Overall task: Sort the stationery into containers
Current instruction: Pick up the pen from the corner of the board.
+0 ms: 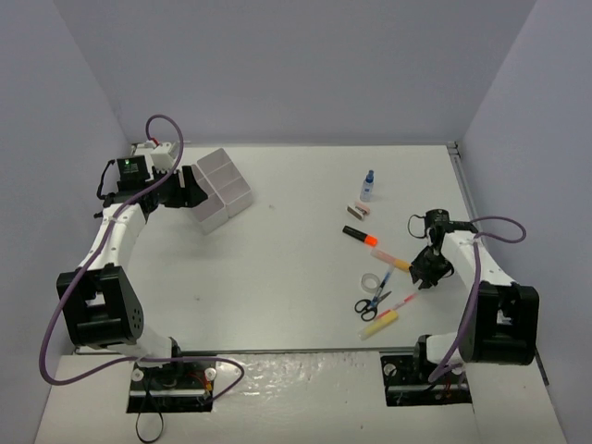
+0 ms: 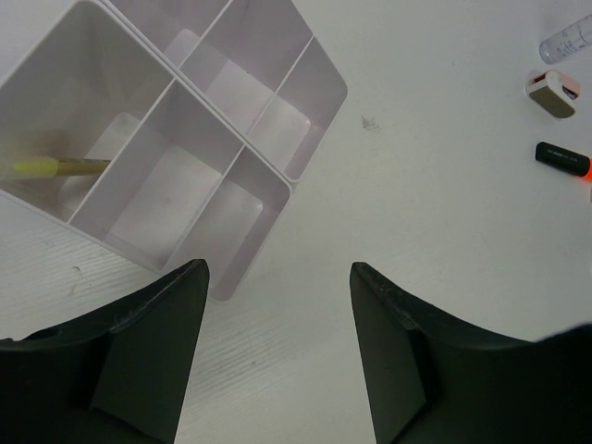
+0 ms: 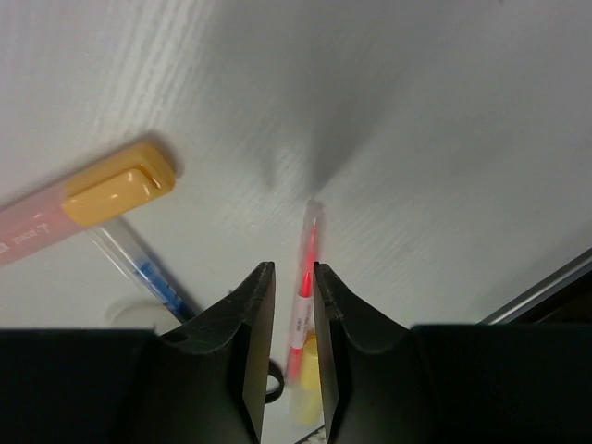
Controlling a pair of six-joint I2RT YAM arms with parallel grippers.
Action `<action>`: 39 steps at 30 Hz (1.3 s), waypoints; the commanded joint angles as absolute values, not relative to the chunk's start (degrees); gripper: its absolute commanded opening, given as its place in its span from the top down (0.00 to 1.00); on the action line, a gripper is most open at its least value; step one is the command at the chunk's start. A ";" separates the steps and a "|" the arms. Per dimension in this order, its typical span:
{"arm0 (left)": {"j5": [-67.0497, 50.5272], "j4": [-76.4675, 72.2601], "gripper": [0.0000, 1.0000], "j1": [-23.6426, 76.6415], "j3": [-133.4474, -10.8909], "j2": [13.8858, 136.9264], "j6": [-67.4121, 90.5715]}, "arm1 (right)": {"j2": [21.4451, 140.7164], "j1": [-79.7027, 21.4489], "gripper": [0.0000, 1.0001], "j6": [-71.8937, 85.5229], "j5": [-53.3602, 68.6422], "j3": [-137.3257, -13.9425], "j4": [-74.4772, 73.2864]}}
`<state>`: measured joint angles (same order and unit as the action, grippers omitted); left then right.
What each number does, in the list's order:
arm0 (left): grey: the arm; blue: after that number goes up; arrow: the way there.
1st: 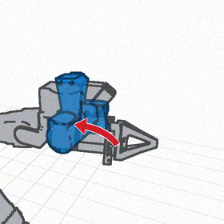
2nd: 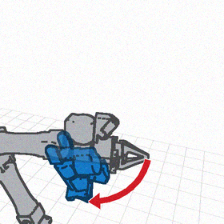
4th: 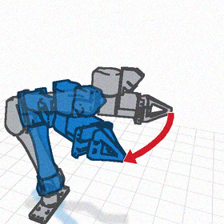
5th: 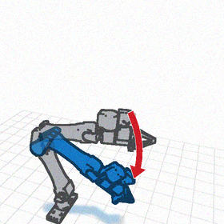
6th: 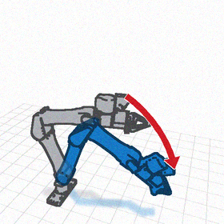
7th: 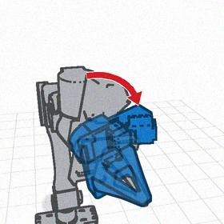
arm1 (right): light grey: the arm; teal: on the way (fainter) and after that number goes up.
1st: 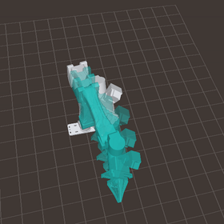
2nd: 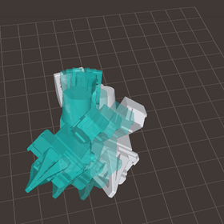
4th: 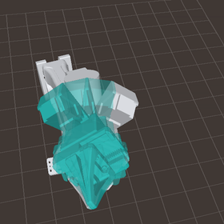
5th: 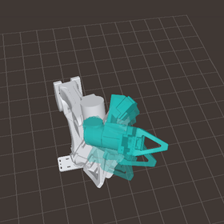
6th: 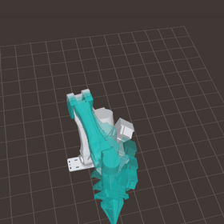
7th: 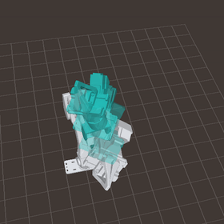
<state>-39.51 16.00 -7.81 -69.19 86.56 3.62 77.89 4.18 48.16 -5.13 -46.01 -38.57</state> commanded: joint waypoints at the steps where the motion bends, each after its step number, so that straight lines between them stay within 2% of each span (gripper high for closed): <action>1: -41.22 12.48 0.41 -7.38 -71.31 83.97 4.06 | 70.24 3.96 0.71 52.90 -6.96 -45.70 -41.55; 3: -41.22 12.47 0.41 -7.38 -71.47 84.13 4.18 | 65.62 3.96 0.57 53.99 -8.18 -44.96 -41.48; 5: -41.27 12.39 0.41 -7.38 -71.68 84.33 4.77 | 64.85 3.96 0.52 54.27 -8.35 -44.20 -41.40; 24: -41.13 11.72 0.41 -7.38 -71.57 84.11 6.24 | 69.24 3.92 0.53 54.40 -2.43 -34.19 -30.02; 32: -41.04 11.60 0.41 -7.47 -71.89 84.20 6.59 | 72.07 3.60 0.62 54.93 -2.63 -30.69 -26.11; 36: -40.96 11.16 0.41 -7.47 -71.98 84.55 7.29 | 72.16 3.69 0.73 56.33 -2.38 -28.75 -24.26; 39: -40.81 11.16 0.41 -7.50 -72.25 84.53 7.27 | 72.10 3.78 0.88 56.54 -2.13 -28.74 -23.92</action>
